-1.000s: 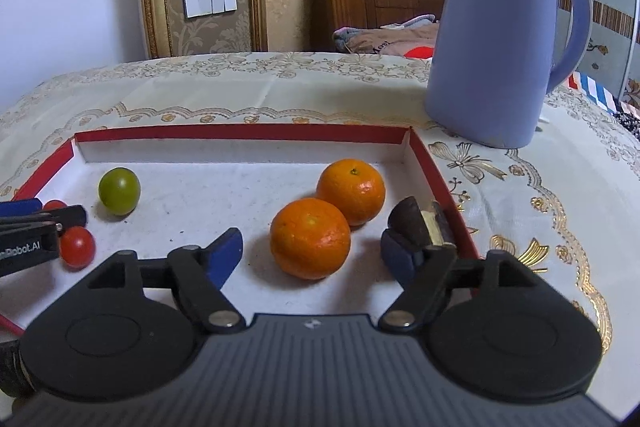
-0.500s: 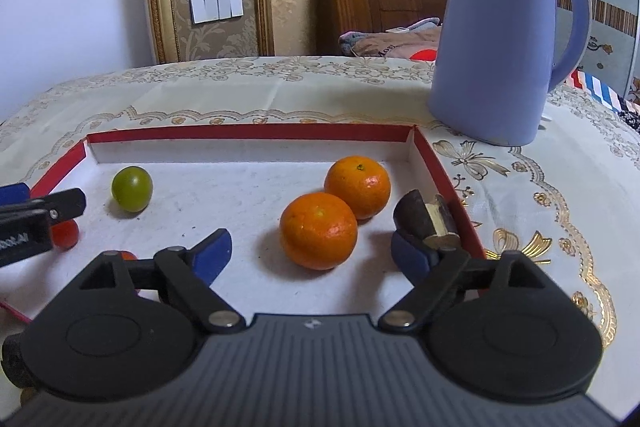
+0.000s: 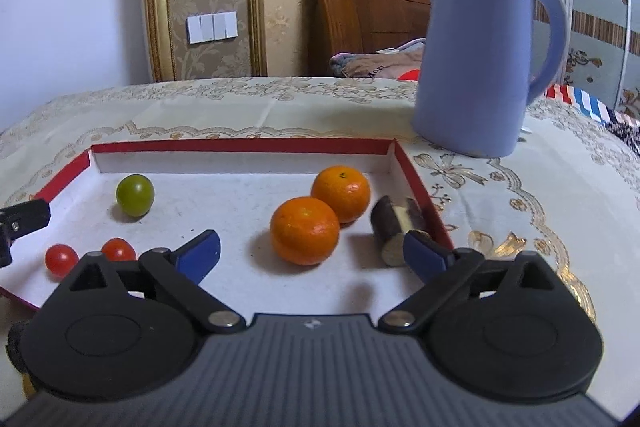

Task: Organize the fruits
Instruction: 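Open both tools to drop the cherry tomato and mandarin into the box, then move both open tools toward the dark roll and the yellow round fruit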

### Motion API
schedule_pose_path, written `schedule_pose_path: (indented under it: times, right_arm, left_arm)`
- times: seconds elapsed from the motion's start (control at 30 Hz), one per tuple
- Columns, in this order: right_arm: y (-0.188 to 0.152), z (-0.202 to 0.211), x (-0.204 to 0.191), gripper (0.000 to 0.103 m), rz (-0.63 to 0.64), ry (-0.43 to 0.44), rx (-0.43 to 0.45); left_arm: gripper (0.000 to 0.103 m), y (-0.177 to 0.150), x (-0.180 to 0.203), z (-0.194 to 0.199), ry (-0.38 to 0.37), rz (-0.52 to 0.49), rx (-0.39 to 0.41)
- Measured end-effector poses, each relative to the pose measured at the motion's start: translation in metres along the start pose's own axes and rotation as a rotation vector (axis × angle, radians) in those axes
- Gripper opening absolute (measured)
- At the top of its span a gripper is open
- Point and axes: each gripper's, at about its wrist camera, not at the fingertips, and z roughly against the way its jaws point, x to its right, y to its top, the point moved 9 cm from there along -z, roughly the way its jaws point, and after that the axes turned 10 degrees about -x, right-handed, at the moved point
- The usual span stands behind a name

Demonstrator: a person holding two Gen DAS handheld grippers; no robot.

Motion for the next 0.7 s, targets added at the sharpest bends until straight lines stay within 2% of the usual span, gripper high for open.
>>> schedule_pose_path:
  times: [0.13, 0.37, 0.53, 0.7]
  right_arm:
    - [-0.011, 0.015, 0.007, 0.098, -0.034, 0.038, 0.011]
    - [-0.027, 0.051, 0.017, 0.098, -0.049, 0.058, 0.076]
    - [-0.048, 0.065, 0.018, 0.098, -0.048, 0.096, 0.027]
    - [-0.066, 0.071, 0.006, 0.098, 0.031, 0.099, -0.005]
  left_arm:
    - [0.081, -0.005, -0.005, 0.007, -0.022, 0.025, -0.004]
    - [0.081, -0.016, 0.002, 0.023, -0.010, -0.042, 0.021]
    - [0.081, -0.022, 0.003, 0.025, -0.017, -0.060, 0.001]
    - [0.081, -0.024, 0.005, 0.024, -0.013, -0.071, -0.006]
